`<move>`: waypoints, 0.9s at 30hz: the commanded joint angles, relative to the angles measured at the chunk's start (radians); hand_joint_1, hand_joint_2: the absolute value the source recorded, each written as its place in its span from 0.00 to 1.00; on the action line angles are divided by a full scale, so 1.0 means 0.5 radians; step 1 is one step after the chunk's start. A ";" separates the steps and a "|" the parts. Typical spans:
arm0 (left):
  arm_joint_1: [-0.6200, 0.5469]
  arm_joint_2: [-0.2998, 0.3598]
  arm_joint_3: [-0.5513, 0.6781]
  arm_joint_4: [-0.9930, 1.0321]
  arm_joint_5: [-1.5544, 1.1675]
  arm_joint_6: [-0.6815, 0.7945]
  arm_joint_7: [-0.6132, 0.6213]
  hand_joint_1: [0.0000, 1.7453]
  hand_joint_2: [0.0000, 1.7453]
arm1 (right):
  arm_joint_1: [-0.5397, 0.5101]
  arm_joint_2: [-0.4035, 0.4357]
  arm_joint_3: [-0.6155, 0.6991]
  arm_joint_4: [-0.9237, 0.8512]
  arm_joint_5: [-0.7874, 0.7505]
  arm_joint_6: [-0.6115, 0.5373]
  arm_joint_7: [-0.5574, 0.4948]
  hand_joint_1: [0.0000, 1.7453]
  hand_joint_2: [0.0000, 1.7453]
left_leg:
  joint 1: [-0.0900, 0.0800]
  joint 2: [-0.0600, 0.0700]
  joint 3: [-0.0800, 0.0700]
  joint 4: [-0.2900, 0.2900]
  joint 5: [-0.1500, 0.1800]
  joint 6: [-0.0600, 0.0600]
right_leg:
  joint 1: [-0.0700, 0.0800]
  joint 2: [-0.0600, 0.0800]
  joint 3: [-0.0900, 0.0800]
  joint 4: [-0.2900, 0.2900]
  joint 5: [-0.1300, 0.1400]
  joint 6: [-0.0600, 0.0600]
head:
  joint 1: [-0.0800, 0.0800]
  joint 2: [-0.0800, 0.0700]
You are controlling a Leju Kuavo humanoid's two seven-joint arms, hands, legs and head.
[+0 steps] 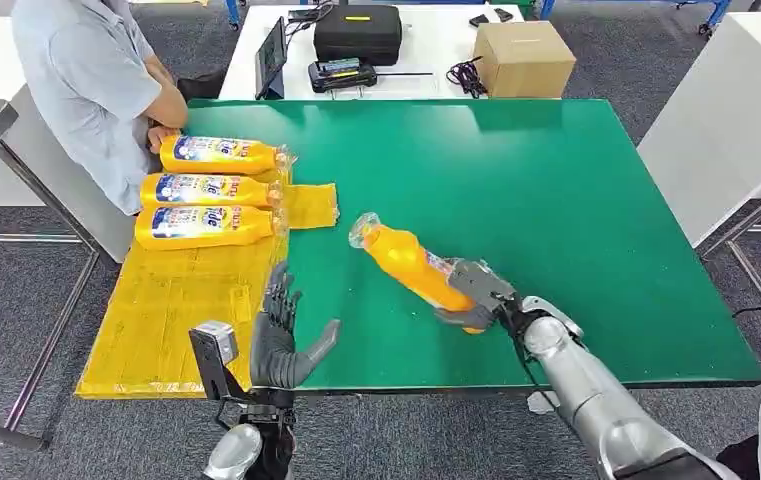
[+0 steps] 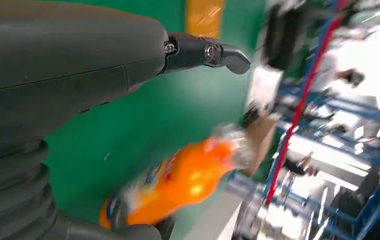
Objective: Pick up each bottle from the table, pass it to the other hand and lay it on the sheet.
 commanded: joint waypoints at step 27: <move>-0.298 -0.025 0.013 0.326 0.086 -0.312 -0.191 0.00 1.00 | -0.156 0.227 0.771 -0.114 -0.284 0.286 -0.082 1.00 1.00 | 0.002 -0.006 -0.014 0.001 -0.001 -0.003 | 0.001 -0.001 -0.010 0.000 -0.001 -0.004 | 0.001 0.000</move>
